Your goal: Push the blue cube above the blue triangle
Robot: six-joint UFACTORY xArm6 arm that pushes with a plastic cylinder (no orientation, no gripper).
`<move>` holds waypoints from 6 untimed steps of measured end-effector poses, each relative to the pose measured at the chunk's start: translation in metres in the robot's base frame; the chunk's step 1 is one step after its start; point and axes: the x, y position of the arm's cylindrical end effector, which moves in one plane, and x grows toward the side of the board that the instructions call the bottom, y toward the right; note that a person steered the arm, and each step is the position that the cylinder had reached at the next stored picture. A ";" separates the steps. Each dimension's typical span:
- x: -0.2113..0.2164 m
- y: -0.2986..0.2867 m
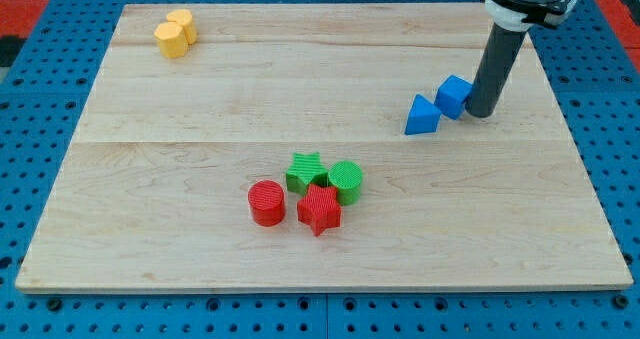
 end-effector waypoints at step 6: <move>0.001 -0.013</move>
